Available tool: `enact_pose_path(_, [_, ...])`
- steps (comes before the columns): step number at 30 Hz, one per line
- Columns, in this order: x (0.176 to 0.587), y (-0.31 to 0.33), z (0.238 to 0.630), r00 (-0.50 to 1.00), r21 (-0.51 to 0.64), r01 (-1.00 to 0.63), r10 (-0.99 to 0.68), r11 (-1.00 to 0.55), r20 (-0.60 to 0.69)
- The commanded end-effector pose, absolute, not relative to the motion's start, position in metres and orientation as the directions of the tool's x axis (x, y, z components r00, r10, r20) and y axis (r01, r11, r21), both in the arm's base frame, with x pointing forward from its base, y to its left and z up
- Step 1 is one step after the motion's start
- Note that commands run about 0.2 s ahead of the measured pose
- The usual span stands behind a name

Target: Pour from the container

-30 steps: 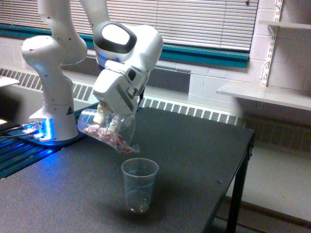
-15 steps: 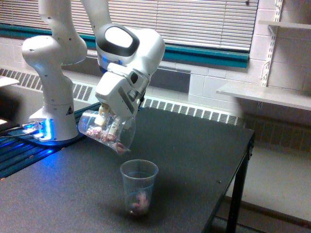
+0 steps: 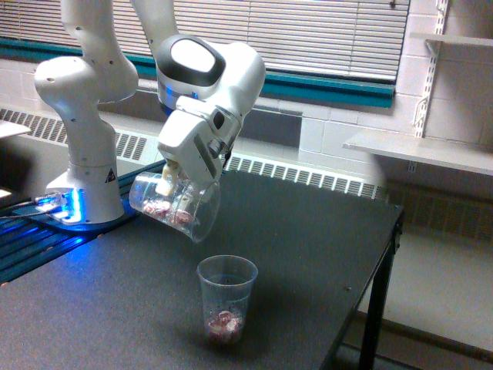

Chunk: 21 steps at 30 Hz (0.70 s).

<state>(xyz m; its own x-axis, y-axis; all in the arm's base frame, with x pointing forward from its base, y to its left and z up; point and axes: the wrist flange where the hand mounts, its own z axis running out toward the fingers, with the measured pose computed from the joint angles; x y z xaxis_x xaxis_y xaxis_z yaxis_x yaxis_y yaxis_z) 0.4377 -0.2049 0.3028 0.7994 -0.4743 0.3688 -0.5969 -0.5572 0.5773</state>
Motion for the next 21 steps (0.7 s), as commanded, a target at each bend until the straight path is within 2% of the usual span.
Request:
enact_pose_path(1, [0.443,-0.2,0.3054,0.834,0.611,-0.548,-0.43,-0.571,0.346])
enact_pose_path(21, [0.4515,-0.1922,0.3142,0.878,0.674,-0.472,-0.377,-0.569,0.296])
